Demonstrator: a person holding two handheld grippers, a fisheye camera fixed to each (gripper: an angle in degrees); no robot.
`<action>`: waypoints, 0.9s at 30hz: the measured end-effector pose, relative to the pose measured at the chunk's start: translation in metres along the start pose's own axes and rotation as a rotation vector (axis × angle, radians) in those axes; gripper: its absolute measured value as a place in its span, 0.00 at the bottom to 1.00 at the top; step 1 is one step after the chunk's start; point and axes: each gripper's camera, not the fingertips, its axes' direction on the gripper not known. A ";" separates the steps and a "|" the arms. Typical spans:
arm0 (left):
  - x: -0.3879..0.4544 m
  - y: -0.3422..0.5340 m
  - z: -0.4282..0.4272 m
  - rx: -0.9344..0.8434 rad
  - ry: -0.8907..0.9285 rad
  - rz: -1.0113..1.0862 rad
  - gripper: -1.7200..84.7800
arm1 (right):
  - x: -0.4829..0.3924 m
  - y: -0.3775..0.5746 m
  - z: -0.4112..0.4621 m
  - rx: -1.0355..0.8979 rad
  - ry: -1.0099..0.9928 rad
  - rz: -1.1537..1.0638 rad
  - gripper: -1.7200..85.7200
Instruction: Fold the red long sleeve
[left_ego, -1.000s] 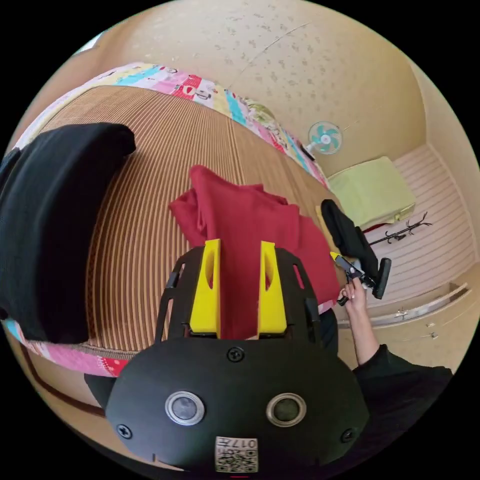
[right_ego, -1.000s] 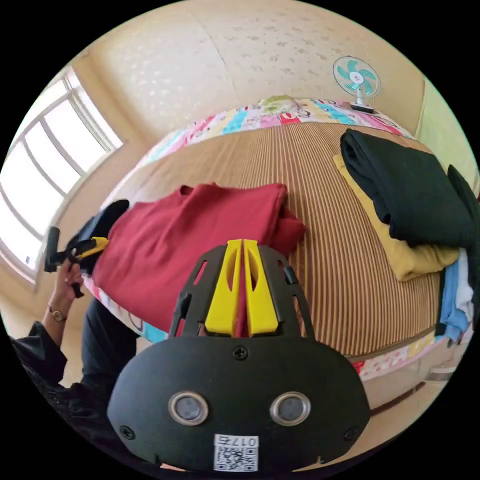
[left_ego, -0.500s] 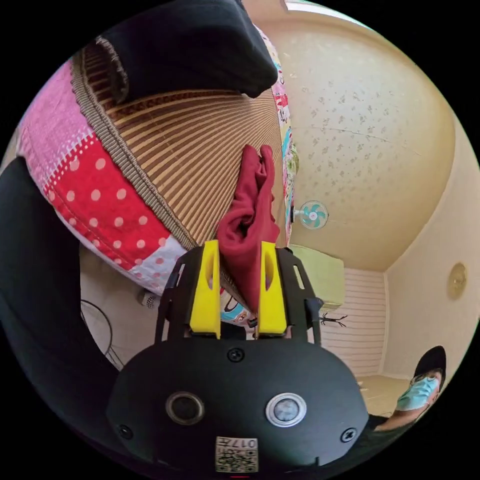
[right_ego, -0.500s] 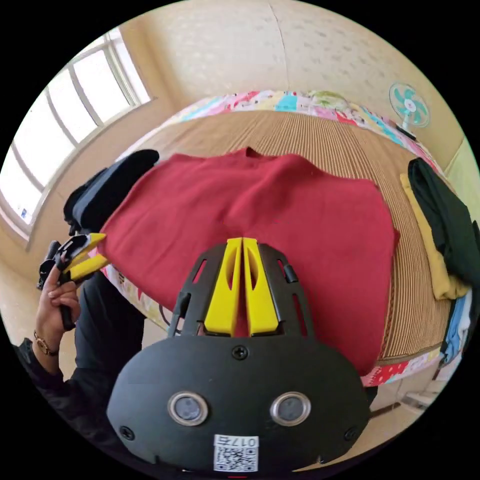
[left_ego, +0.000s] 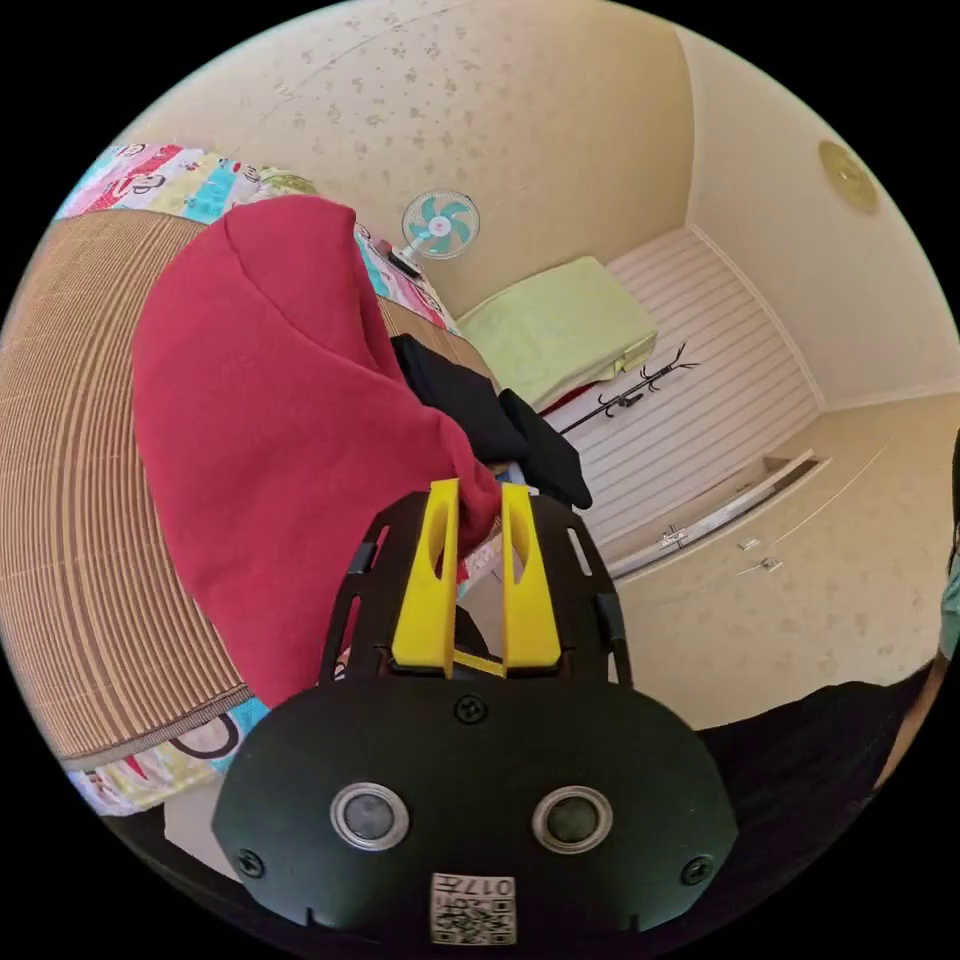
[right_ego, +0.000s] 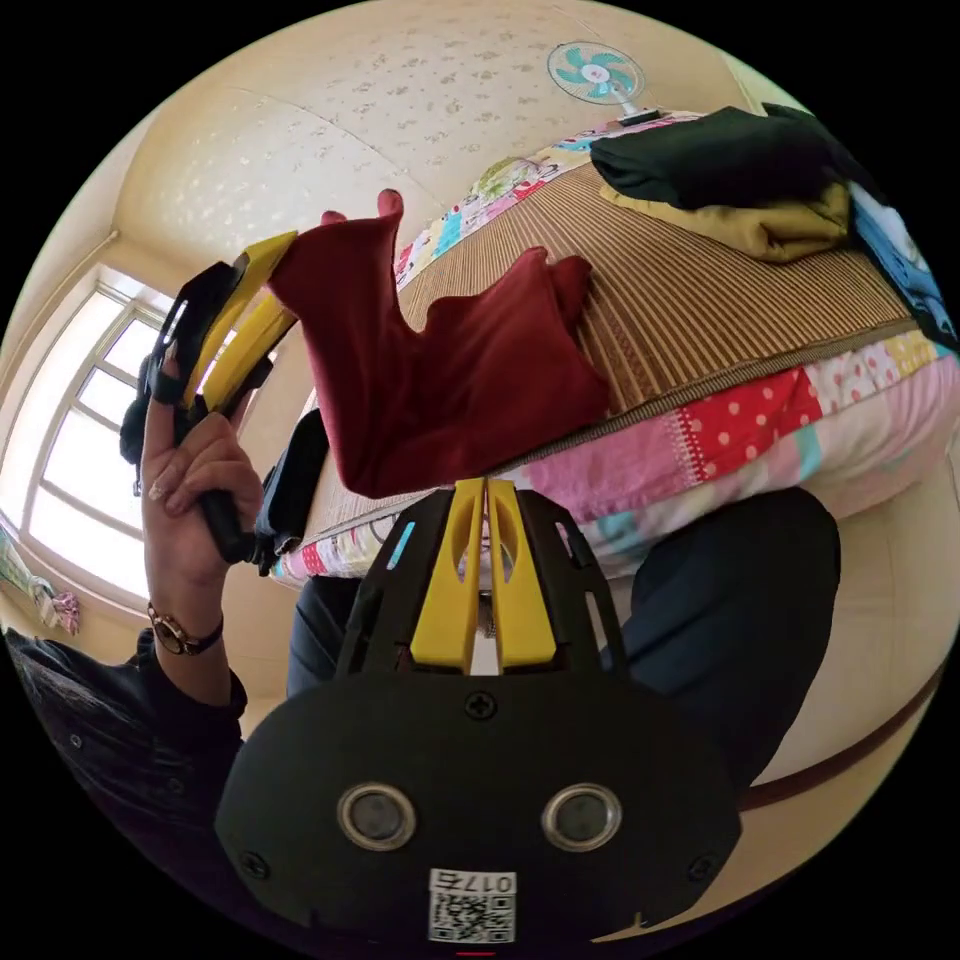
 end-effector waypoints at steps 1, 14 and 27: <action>0.007 0.007 0.017 -0.058 0.038 0.035 0.11 | 0.007 0.004 -0.006 0.000 -0.019 0.010 0.05; -0.132 0.095 -0.039 -0.082 -0.103 -0.560 0.16 | 0.106 0.003 -0.055 -0.014 -0.543 0.209 0.24; 0.014 0.152 -0.050 -0.242 0.160 -0.096 0.09 | 0.105 -0.048 -0.120 0.092 -1.027 0.092 0.25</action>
